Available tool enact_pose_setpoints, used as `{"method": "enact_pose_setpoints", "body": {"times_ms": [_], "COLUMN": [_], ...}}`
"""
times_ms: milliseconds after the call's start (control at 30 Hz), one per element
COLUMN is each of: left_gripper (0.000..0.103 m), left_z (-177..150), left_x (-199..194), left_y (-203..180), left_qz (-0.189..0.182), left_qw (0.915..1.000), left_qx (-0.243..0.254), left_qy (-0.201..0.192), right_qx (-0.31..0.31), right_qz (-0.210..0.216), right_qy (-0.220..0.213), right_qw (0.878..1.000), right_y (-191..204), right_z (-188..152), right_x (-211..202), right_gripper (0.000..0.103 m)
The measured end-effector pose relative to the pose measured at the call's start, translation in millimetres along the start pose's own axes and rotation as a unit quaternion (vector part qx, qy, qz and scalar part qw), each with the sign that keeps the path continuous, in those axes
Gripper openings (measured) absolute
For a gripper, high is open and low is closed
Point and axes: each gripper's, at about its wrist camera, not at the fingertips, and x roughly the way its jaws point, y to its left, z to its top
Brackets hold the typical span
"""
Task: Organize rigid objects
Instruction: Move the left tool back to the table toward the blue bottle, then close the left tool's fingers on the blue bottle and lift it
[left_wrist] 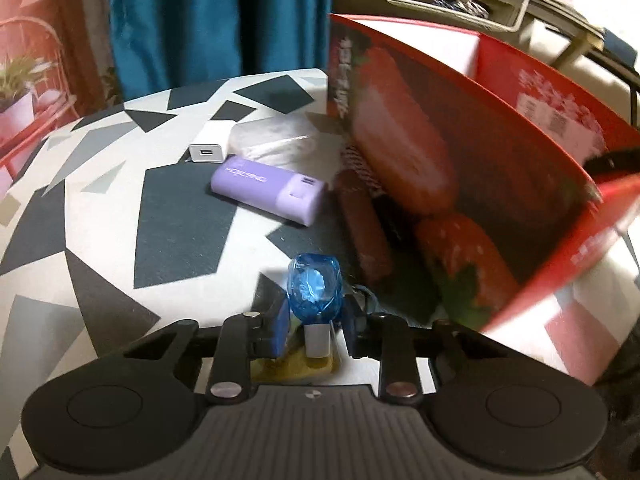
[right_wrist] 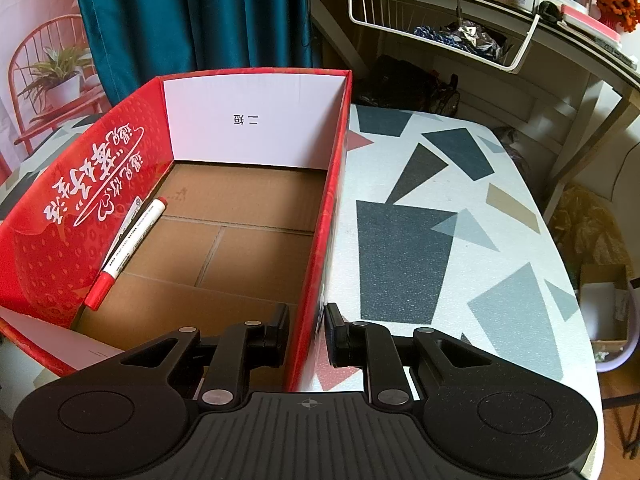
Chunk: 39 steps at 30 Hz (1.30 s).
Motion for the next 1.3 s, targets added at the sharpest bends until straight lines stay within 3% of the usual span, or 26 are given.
{"method": "enact_pose_setpoints", "body": {"times_ms": [133,367,467,633,900,1300], "left_gripper": [0.031,0.032,0.033,0.037,0.037,0.033], "left_z": [6.9,13.7,14.5,19.2,19.9,20.3], "left_x": [7.7,14.9,5.6,-1.8,15.0,22.3], "left_y": [8.5,32.4,44.6,54.0,39.3,41.1], "left_qz": [0.0,-0.038,-0.065,-0.065,-0.026,-0.016], "left_qw": [0.9997,0.9945,0.9894,0.9867,0.9927,0.9939], "left_qx": [-0.023,-0.097,-0.13,-0.148,-0.117,-0.109], "left_qy": [0.002,0.012,-0.009,-0.021,0.006,-0.002], "right_qx": [-0.001,-0.006,-0.005,-0.001,0.002,0.002], "right_qz": [0.0,-0.001,-0.001,-0.001,0.0,0.001], "right_qy": [0.0,0.003,0.003,0.0,-0.002,-0.003], "right_qw": [1.0,1.0,1.0,1.0,1.0,1.0], "right_y": [0.0,0.8,1.0,0.7,0.1,0.2], "right_z": [-0.1,0.4,0.9,0.1,-1.4,-1.3], "right_x": [0.1,0.0,0.1,-0.3,-0.7,-0.8], "right_gripper": [0.018,0.018,0.018,0.018,0.018,0.019]}}
